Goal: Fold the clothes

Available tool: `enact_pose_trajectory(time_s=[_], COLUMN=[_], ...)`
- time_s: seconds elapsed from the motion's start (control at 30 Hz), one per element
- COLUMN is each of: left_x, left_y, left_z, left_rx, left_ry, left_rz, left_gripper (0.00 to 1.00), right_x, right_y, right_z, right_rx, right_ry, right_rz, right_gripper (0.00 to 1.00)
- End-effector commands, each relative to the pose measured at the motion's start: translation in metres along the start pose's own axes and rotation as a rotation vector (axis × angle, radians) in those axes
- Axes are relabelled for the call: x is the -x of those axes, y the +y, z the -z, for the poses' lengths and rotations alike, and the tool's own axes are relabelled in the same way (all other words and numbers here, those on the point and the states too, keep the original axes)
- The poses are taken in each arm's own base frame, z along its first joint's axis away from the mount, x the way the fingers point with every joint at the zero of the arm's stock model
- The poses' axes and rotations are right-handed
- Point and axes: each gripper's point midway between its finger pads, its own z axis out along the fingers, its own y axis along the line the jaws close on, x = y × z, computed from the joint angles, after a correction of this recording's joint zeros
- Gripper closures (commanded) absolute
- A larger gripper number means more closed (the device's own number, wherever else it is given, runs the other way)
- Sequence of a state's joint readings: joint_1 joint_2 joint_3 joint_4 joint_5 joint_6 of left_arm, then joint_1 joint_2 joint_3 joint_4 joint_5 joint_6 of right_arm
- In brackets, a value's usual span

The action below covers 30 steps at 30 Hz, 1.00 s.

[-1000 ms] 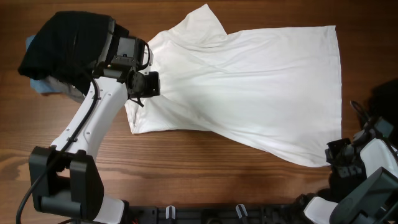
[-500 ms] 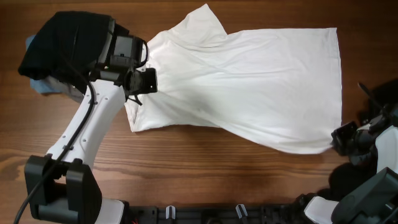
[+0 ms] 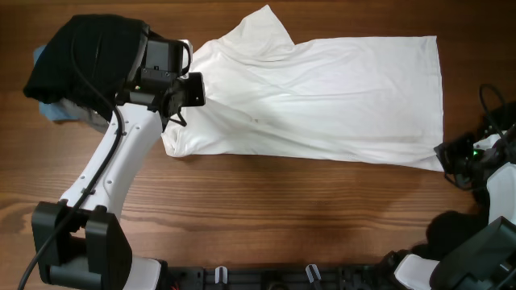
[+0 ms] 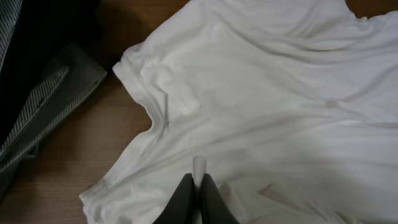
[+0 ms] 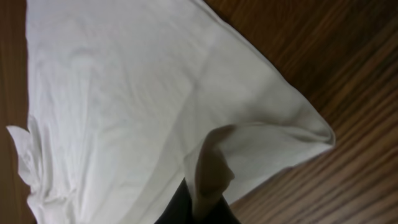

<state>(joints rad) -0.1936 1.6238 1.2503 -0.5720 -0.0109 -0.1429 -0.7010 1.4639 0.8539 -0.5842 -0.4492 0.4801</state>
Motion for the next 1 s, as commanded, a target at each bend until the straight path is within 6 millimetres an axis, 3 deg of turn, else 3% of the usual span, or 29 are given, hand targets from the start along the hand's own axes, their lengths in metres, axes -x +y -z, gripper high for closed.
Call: enact_pose_trajectory(time_s=[0.0,0.23,0.53,0.67,0.87,0.97], left_x=[0.011,0.006,0.016,0.014,0.011,0.012], left_y=[0.0,0.002,0.002,0.004,0.009,0.008], left_z=[0.0,-0.015,-0.022,-0.029,-0.031,-0.031], left_rx=[0.01,0.017,0.023,0.033,0.058,0.056], left_ry=[-0.033,-0.006,-0.047,-0.039,-0.03,-0.035], left_rz=[-0.009,-0.01,-0.008,-0.007,-0.008,-0.008], left_gripper=[0.96,0.96,0.96,0.96,0.96,0.96], right_x=[0.016,0.022,0.034,0.03,0.02,0.022], right_y=[0.018,0.046,0.056,0.053,0.071,0.073], right_z=[0.006,0.008,0.006,-0.007,-0.027,-0.028], right_rx=[0.061,0.179,0.178,0.168,0.194,0.193], right_ry=[-0.059,-0.078,-0.148,-0.111,-0.079,-0.093], right_rz=[-0.004,0.089,0.141,0.112,0.176,0.184], right_gripper=[0.96,0.96,0.95,0.95,0.9,0.89])
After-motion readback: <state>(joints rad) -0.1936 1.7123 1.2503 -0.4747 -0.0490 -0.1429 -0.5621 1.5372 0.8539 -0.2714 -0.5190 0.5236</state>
